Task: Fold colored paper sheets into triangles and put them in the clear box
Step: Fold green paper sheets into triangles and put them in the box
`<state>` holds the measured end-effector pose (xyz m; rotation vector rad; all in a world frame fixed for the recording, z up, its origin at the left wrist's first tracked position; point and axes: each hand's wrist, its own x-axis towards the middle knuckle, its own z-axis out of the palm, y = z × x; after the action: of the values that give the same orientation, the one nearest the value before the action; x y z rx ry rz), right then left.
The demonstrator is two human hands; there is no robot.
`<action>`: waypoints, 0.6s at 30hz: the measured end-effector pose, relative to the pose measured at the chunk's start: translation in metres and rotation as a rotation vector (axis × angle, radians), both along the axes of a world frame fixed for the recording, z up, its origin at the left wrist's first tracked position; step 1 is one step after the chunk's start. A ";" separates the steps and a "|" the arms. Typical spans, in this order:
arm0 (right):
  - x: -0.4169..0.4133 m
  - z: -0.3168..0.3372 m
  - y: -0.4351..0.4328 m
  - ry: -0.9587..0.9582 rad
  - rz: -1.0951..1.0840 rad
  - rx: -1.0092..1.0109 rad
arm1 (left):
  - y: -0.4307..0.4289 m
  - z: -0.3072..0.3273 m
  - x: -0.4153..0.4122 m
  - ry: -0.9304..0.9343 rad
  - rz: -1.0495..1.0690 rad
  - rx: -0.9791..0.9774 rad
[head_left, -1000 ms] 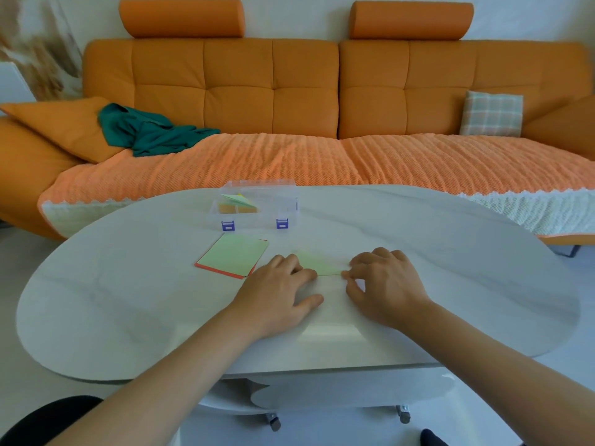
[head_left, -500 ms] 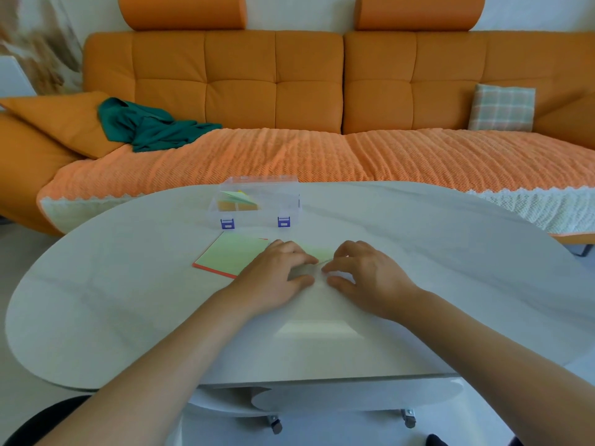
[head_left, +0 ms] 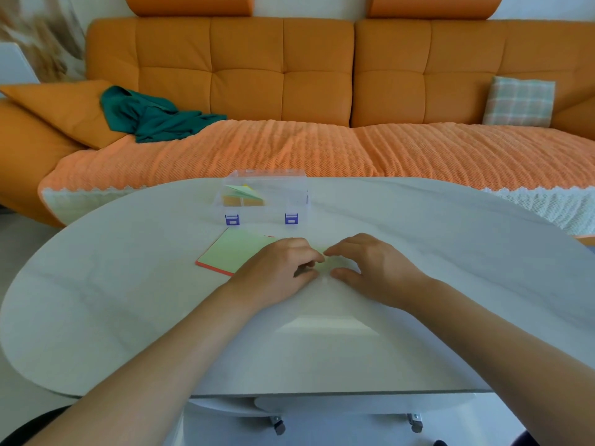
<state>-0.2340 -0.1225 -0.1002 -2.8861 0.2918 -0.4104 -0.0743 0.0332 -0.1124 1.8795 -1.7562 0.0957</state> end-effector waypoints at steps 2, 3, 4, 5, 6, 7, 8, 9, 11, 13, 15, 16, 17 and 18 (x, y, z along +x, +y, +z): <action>0.001 0.002 0.000 0.013 0.013 -0.030 | 0.001 0.001 -0.001 -0.012 -0.017 -0.013; 0.002 0.003 0.000 0.018 0.018 -0.038 | 0.002 0.002 -0.001 -0.024 -0.027 -0.020; 0.002 0.004 0.001 0.018 0.016 -0.038 | 0.003 0.002 -0.002 -0.036 -0.036 -0.025; 0.003 0.004 0.002 0.015 0.007 -0.018 | 0.003 0.003 -0.003 -0.043 -0.044 -0.029; 0.004 0.004 0.004 0.006 -0.009 0.043 | 0.004 0.003 -0.003 -0.042 -0.047 -0.033; 0.005 0.003 0.006 -0.004 -0.041 0.145 | 0.004 0.002 -0.002 -0.038 -0.048 -0.037; 0.006 0.003 0.009 -0.009 -0.093 0.267 | 0.005 0.002 -0.002 -0.037 -0.048 -0.041; 0.007 0.004 0.010 -0.004 -0.159 0.386 | 0.006 0.001 -0.003 -0.039 -0.046 -0.041; 0.010 0.006 0.009 0.012 -0.272 0.529 | 0.007 0.000 -0.002 -0.042 -0.042 -0.040; 0.011 0.008 0.007 0.030 -0.322 0.567 | 0.007 -0.001 -0.002 -0.033 -0.048 -0.046; 0.012 0.009 0.007 0.031 -0.341 0.580 | 0.006 -0.002 -0.003 -0.024 -0.045 -0.055; 0.013 0.010 0.007 0.022 -0.346 0.608 | 0.006 -0.002 -0.003 -0.033 -0.041 -0.061; 0.014 0.011 0.008 0.007 -0.353 0.663 | 0.006 -0.002 -0.003 -0.055 -0.038 -0.070; 0.014 0.014 0.008 -0.013 -0.361 0.746 | 0.006 -0.001 -0.003 -0.090 -0.037 -0.086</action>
<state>-0.2196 -0.1147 -0.0859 -2.0984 0.7794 -0.2905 -0.0776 0.0392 -0.1132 1.8057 -1.8163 0.2406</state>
